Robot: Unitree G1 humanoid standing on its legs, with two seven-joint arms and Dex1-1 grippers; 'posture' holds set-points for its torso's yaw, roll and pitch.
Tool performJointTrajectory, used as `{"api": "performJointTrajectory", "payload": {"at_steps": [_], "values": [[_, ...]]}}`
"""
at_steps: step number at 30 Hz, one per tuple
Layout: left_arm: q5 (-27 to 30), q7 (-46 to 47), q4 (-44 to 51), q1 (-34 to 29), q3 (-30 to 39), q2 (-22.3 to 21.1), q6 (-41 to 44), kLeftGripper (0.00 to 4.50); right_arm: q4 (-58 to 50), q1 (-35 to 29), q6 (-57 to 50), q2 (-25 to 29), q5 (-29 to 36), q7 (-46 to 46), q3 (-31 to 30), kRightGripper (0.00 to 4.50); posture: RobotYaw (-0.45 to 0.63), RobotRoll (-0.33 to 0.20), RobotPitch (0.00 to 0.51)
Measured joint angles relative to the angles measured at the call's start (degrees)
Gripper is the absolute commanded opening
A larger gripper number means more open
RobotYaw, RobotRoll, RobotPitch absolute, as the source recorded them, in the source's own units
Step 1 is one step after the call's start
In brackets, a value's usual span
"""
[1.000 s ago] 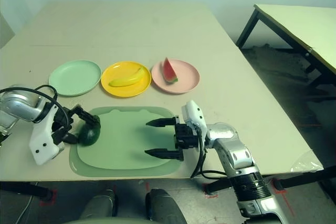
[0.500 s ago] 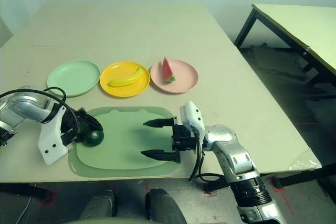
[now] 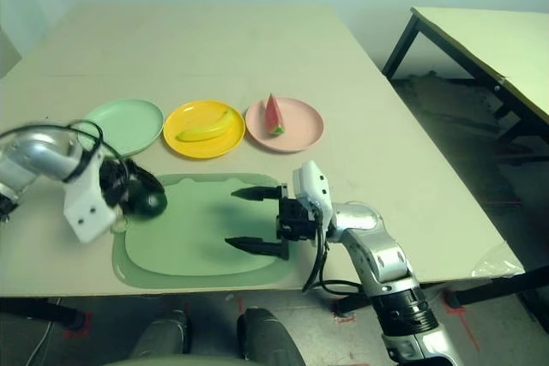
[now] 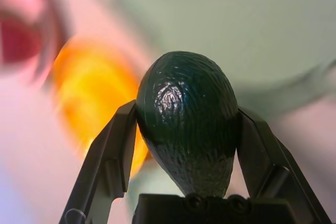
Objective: Place the fruits into color-matched plates.
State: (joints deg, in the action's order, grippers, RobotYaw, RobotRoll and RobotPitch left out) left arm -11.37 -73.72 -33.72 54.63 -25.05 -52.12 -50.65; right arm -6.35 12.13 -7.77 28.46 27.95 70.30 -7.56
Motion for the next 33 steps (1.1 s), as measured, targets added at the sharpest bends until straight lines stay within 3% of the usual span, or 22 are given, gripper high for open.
{"api": "performJointTrajectory", "payload": {"at_steps": [6, 13, 19, 28, 32, 33], "values": [[-16.61, 18.17, -23.09, 8.22, -2.49, -0.03, 0.39, 3.09, 2.56, 1.42, 2.56, -4.68, -2.70, -7.23, 0.28, 4.50, 0.00, 0.000, 0.072], [-34.08, 42.26, -36.86, 13.31, -11.19, 3.59, 7.18, 3.09, 3.22, 1.48, 5.64, -6.82, -5.58, -13.26, 0.49, 4.50, -0.02, 0.000, 0.080], [-39.23, 53.92, -42.34, 14.55, -14.44, 8.56, 15.52, 3.09, 1.03, -2.09, 5.63, -6.71, -6.33, -14.72, 0.08, 4.50, -0.05, 0.000, 0.089], [-40.55, 56.45, -43.59, 14.34, -14.75, 10.95, 17.94, 3.09, -0.27, -2.16, 5.31, -5.75, -6.35, -16.37, 0.12, 4.50, -0.05, 0.000, 0.098], [-40.45, 55.43, -44.14, 12.90, -14.72, 11.29, 17.98, 4.40, 0.36, -1.64, 5.32, -5.82, -6.38, -16.65, 0.09, 4.50, -0.04, 0.000, 0.101], [-40.29, 55.17, -44.18, 12.77, -14.55, 11.31, 17.95, 4.46, 0.43, -1.50, 5.33, -5.84, -6.39, -16.66, 0.09, 4.50, -0.04, 0.000, 0.101]]}}
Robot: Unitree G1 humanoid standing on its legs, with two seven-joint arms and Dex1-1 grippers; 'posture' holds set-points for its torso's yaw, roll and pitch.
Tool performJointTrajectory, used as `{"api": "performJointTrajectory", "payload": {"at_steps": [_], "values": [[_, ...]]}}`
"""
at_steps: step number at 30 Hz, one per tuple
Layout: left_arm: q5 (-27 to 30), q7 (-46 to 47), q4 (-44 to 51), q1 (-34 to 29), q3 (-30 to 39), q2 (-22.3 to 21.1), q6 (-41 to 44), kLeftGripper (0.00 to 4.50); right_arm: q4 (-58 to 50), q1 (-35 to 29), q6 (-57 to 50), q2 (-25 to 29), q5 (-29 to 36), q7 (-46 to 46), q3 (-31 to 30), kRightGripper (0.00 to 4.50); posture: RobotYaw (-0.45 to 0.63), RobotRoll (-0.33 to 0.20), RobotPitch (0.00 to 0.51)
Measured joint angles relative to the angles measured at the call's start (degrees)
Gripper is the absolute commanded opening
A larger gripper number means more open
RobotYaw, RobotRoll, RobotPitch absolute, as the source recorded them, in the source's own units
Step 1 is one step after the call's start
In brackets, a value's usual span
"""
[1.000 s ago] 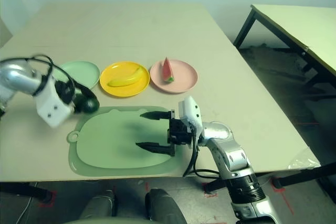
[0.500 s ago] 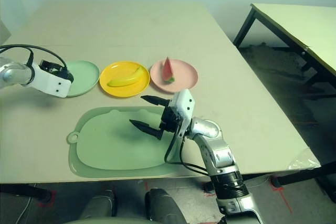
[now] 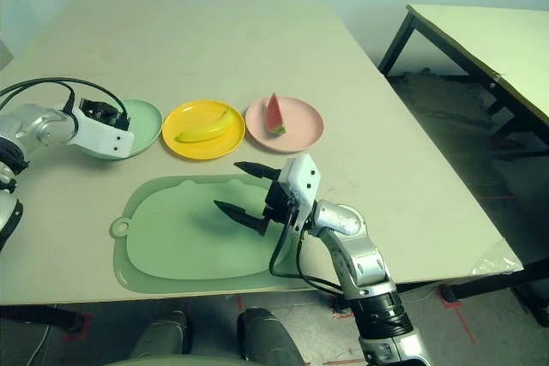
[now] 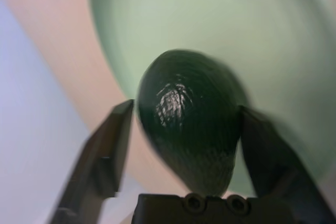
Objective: Place the fruits into color-matched plates.
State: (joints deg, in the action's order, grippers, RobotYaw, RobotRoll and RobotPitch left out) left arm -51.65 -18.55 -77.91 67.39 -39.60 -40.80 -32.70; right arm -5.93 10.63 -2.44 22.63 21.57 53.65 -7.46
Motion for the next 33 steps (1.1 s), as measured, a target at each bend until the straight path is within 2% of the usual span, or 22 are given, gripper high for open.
{"api": "performJointTrajectory", "payload": {"at_steps": [8, 12, 14, 16, 18, 20, 22, 24, 26, 29, 33], "values": [[0.18, -0.14, 0.01, 0.30, 0.21, -0.02, -1.13, 4.46, 2.29, 1.54, 0.37, -0.08, -0.19, 0.13, -0.05, 4.50, -0.02, 0.000, 0.097], [1.80, -0.41, 0.53, 2.62, 1.51, -0.67, -4.06, 4.46, 3.45, 2.17, 1.86, -0.09, -1.24, 0.03, -0.06, 4.50, -0.02, 0.000, 0.094], [4.94, -1.96, 1.44, 3.92, 4.47, -1.35, -5.57, 4.46, 4.39, 2.56, 2.89, -0.11, -1.79, -0.35, -0.02, 4.50, -0.03, 0.000, 0.096], [10.83, -5.70, 2.47, 4.07, 9.96, -2.20, -6.72, 4.46, 5.12, 3.79, 3.29, -0.49, -2.23, -1.70, 0.22, 4.50, -0.04, 0.000, 0.093], [20.00, -12.39, 4.33, 1.80, 17.61, -3.22, -7.36, 4.46, 6.68, 5.57, 3.50, -1.50, -2.95, -3.70, 0.65, 4.50, -0.04, 0.000, 0.092], [29.12, -18.49, 7.79, -4.23, 25.25, -4.12, -6.40, 4.46, 8.73, 6.87, 4.67, -2.24, -4.58, -5.30, 0.64, 4.50, -0.02, 0.000, 0.093], [39.97, -24.46, 15.46, -15.03, 32.99, -4.57, -2.14, 4.46, 11.95, 7.57, 5.92, -2.58, -6.35, -7.82, 1.31, 4.50, 0.00, 0.000, 0.096], [51.33, -26.99, 28.97, -29.44, 40.98, -3.82, 6.79, 4.46, 15.53, 7.60, 6.76, -2.55, -7.21, -10.93, 3.49, 4.50, 0.03, 0.000, 0.099], [59.55, -25.24, 43.19, -41.54, 47.92, -2.45, 16.65, 4.46, 18.30, 7.31, 7.33, -2.49, -7.49, -14.31, 6.58, 4.50, 0.04, 0.000, 0.103], [66.26, -19.11, 60.34, -53.56, 56.57, -0.58, 27.55, 4.46, 22.83, 6.92, 8.71, -2.15, -7.95, -18.93, 10.90, 4.50, 0.06, 0.000, 0.107], [68.36, -12.21, 71.04, -64.50, 61.28, 4.02, 34.46, 4.46, 28.74, 5.74, 10.92, -1.00, -8.08, -23.71, 16.79, 4.50, 0.06, 0.000, 0.111]]}}
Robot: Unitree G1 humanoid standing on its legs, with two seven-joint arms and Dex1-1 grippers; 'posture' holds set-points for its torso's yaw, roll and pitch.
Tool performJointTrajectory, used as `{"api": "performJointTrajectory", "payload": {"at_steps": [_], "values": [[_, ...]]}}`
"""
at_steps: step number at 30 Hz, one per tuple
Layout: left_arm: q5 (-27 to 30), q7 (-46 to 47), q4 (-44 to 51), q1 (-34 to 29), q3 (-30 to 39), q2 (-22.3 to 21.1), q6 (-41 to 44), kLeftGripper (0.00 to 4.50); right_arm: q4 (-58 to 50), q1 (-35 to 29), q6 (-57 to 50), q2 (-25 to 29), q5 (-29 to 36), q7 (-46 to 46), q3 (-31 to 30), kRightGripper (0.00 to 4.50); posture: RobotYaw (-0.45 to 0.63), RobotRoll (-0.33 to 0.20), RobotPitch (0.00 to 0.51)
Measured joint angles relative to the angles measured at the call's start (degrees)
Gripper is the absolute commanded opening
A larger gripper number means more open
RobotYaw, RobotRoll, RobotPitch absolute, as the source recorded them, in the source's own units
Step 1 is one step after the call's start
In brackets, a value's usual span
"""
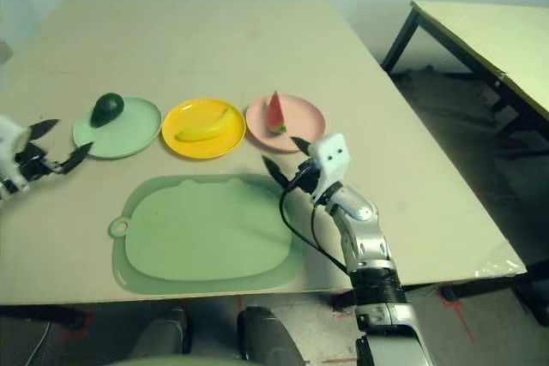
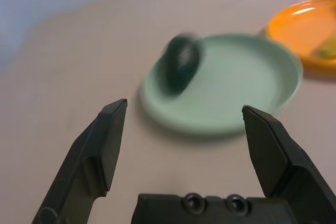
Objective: Place the fruits into color-matched plates.
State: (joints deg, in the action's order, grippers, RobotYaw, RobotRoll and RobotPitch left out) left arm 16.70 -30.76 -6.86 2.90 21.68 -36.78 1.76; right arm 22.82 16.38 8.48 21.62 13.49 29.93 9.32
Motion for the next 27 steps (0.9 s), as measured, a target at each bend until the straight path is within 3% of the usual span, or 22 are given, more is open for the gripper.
{"api": "performJointTrajectory", "payload": {"at_steps": [4, 10, 21, 27], "values": [[-0.14, 4.58, 1.64, -5.54, 0.69, 3.72, 2.97, 4.46, 1.82, -4.49, 3.37, 2.99, 0.53, -0.53, 4.96, 4.50, 0.06, 0.000, 0.115], [-1.17, 6.72, 1.44, -7.55, 2.39, 3.76, 3.57, 4.46, 6.57, -8.31, 7.50, 7.47, 1.32, 0.21, 9.79, 4.50, 0.02, 0.000, 0.123], [-3.61, 6.20, -2.41, -6.45, 1.14, 2.26, 4.13, 4.46, 15.81, -4.62, 16.52, 10.36, 1.05, 4.09, 10.67, 4.50, 0.02, 0.000, 0.116], [3.00, 4.88, -1.04, -5.41, 5.14, 3.55, 6.79, 4.46, 17.99, -3.06, 18.53, 9.06, 0.61, 4.38, 9.79, 4.50, 0.04, 0.000, 0.109]]}}
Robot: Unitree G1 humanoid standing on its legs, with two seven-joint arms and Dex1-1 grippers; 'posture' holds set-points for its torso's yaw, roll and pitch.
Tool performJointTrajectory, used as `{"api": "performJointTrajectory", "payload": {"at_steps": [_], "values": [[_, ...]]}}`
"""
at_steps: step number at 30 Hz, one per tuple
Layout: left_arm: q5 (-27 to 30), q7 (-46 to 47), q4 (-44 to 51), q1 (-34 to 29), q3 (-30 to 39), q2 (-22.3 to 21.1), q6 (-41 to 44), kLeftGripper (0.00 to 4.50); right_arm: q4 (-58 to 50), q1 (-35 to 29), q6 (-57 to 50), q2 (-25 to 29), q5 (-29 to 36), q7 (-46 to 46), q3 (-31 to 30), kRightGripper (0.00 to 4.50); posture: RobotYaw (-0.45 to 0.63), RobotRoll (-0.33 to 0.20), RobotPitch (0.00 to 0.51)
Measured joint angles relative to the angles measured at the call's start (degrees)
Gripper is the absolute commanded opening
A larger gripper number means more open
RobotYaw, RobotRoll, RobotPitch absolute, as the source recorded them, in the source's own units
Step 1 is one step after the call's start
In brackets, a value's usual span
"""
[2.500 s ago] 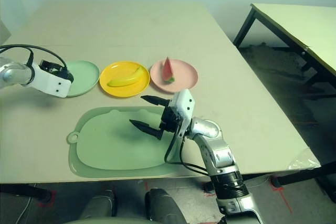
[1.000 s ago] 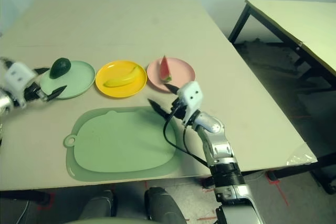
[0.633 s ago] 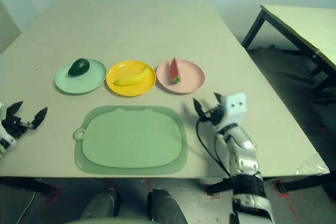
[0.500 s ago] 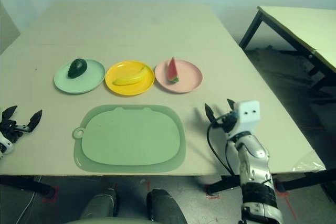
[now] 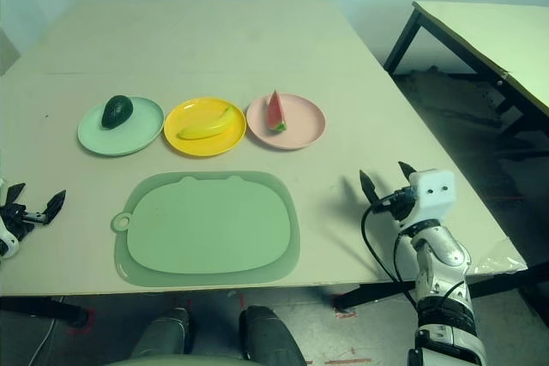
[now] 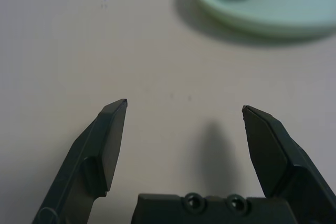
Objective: Place the fruits into color-matched plates.
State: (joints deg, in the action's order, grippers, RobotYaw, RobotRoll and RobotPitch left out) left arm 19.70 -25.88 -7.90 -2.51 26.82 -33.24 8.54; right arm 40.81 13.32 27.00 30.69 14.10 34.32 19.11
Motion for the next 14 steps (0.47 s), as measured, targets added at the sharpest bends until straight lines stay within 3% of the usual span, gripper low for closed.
{"api": "performJointTrajectory", "payload": {"at_steps": [3, 14], "values": [[3.62, -1.70, 2.61, -0.21, 1.00, 0.67, 1.92, 4.46, 0.86, 0.83, 0.21, -0.95, -0.28, 0.29, -0.65, 4.50, 0.07, 0.000, 0.109], [4.31, -1.95, 5.72, -2.53, 2.79, 0.21, 3.36, 4.46, 6.43, 3.18, 1.55, -0.77, -0.84, 1.32, -0.65, 4.50, 0.09, 0.000, 0.103]]}}
